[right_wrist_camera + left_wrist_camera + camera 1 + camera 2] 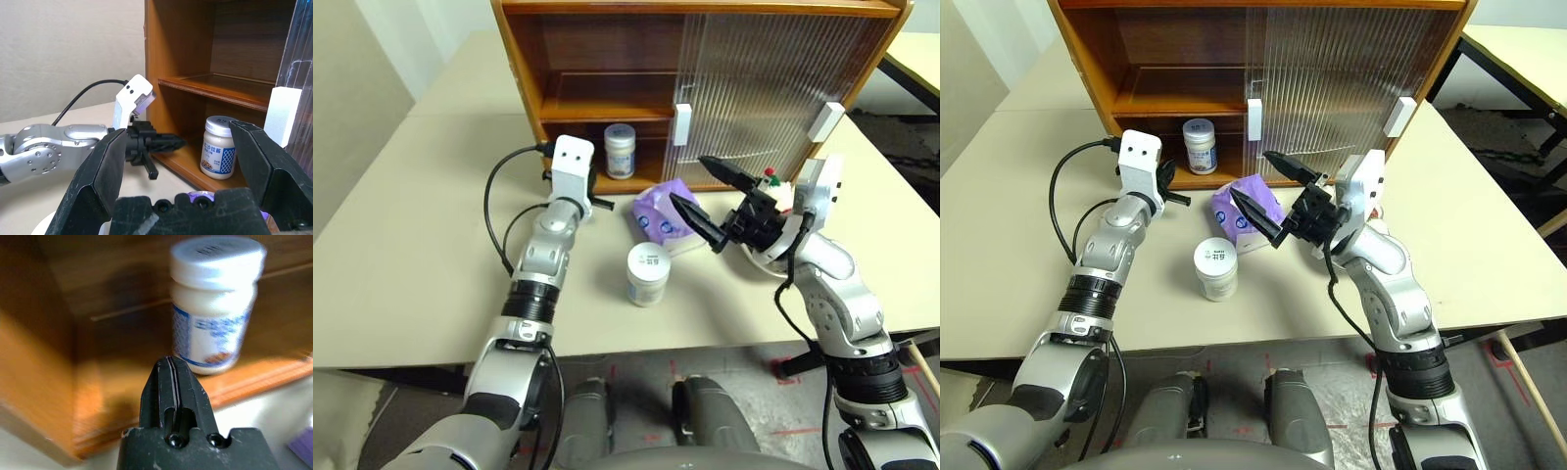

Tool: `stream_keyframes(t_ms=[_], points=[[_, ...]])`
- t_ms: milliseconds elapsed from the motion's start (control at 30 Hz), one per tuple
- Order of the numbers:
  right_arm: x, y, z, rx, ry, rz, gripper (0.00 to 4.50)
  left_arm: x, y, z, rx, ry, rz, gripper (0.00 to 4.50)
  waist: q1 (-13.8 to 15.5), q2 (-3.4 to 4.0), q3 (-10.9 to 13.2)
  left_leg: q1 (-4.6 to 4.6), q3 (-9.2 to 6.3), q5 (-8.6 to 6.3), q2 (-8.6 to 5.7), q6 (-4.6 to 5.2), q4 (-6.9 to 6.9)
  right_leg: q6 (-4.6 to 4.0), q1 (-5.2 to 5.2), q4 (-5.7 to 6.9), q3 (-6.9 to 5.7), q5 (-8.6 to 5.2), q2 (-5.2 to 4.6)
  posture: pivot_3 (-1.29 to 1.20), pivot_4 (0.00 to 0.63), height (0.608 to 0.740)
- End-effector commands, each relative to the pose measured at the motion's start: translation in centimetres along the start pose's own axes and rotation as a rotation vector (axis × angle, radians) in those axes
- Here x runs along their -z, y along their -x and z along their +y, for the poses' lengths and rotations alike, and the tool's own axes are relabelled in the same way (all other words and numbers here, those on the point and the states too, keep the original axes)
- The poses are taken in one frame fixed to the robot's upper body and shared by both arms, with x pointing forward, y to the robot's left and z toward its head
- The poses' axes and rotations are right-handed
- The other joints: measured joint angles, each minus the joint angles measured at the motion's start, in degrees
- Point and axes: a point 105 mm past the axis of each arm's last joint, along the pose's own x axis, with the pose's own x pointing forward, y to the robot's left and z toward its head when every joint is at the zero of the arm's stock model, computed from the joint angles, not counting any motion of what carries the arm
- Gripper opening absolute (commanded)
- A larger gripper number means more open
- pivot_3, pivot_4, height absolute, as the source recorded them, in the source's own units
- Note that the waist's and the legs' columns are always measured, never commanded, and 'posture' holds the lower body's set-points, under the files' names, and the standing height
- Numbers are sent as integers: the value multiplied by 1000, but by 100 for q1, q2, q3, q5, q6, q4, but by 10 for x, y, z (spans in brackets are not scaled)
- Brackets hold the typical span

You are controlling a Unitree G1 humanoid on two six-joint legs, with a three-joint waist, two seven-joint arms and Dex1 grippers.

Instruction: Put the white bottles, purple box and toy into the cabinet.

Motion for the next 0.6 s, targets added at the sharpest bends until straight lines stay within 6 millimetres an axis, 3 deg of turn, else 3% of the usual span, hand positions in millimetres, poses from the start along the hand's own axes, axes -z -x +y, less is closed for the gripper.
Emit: stream_keyframes(t_ms=[33, 300, 600], points=[[0, 2, 2, -14, 3, 4, 4500, 1, -4, 7, -43, -15, 5, 42, 1, 0, -3, 0, 0, 0, 0, 0, 0, 1, 0, 0, 0, 1, 0, -60, 31, 740], [1, 0, 7, -31, -1, 6, 4500, -8, -28, -10, -16, -27, 0, 42, 12, -2, -7, -4, 0, 0, -2, 1, 6, 4, 1, 1, -3, 2, 0, -57, 41, 740], [0, 1, 9, -17, -3, 7, 4500, -4, -39, -4, -54, -72, 35, 42, -7, -2, -7, -9, -2, 1, 0, 1, 8, 7, -4, 1, -3, 2, 6, -82, 51, 740]])
